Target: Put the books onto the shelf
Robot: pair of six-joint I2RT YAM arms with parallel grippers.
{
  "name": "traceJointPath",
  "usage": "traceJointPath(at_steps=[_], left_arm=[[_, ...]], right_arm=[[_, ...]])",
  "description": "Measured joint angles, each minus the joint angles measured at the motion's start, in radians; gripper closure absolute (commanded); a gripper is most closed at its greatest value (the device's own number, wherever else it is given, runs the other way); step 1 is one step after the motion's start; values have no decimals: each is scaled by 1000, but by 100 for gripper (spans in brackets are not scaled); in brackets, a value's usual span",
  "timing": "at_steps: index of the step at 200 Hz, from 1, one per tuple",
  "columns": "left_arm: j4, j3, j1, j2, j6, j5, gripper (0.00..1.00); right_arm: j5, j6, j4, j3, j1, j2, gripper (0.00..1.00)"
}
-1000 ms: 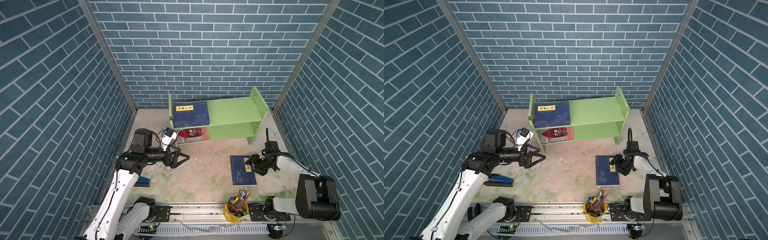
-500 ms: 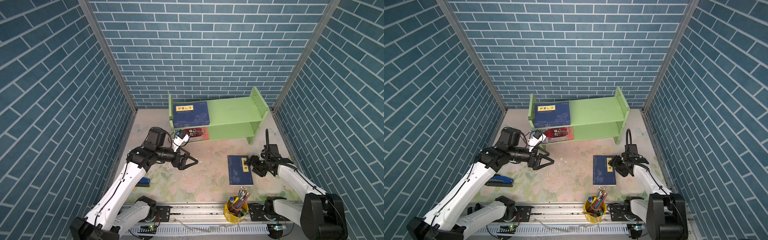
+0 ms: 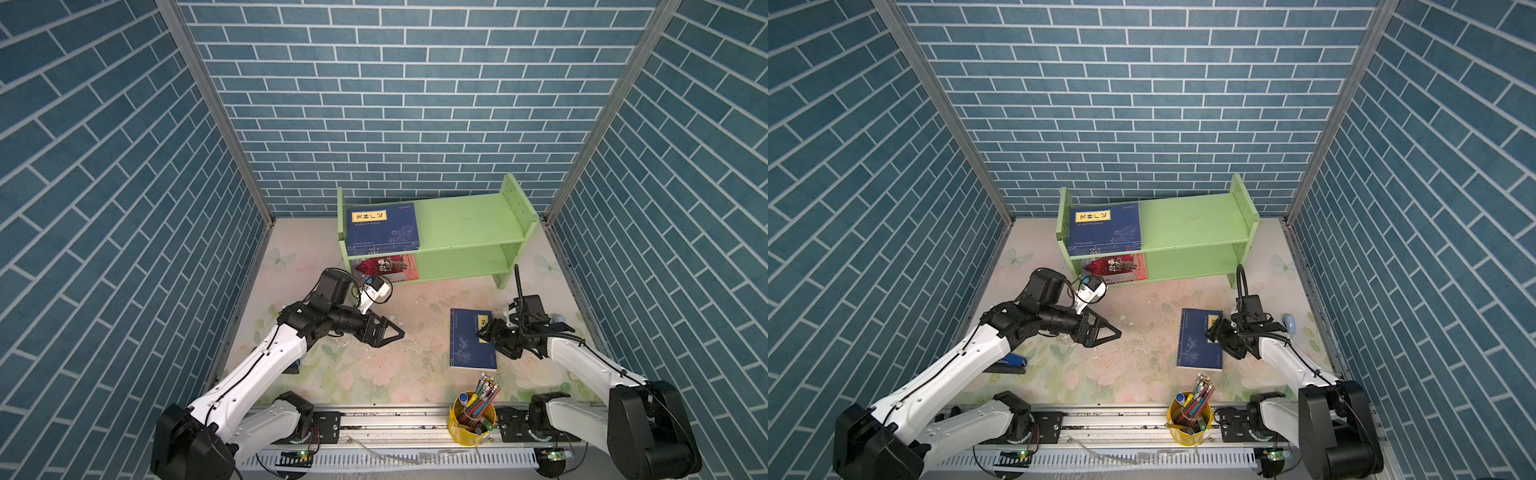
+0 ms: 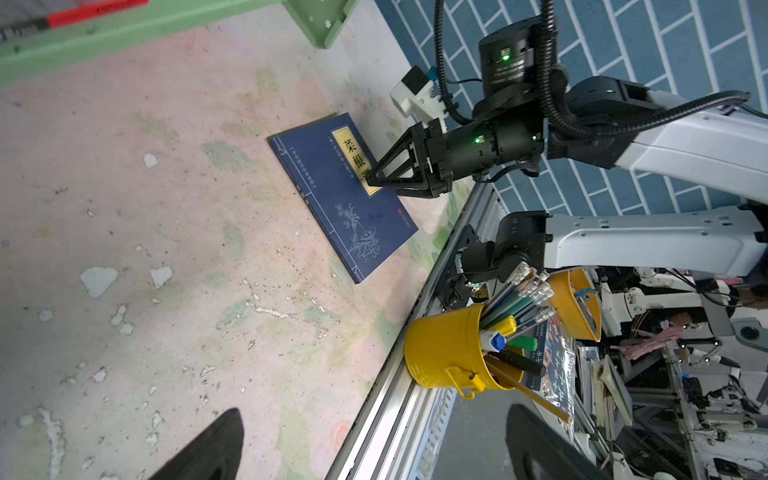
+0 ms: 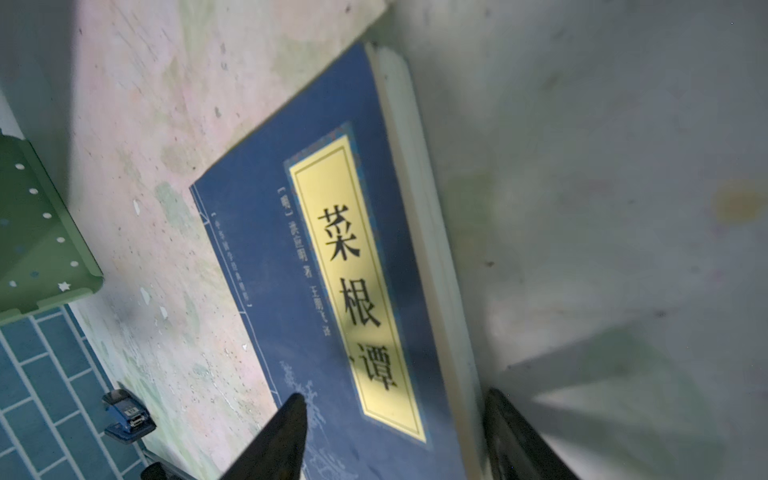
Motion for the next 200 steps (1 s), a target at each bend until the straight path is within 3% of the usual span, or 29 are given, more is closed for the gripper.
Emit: traceJointPath(at_steps=[58, 115, 200], left_arm=[[90, -137, -1, -50, -60, -12, 0], [122, -138, -1, -42, -47, -27, 0], [134, -142, -1, -42, -44, -53, 0]], right_arm=[[93, 32, 51, -6, 153, -25, 32], [227, 87, 85, -75, 152, -126, 32], [230, 39, 220, -53, 147, -24, 32]])
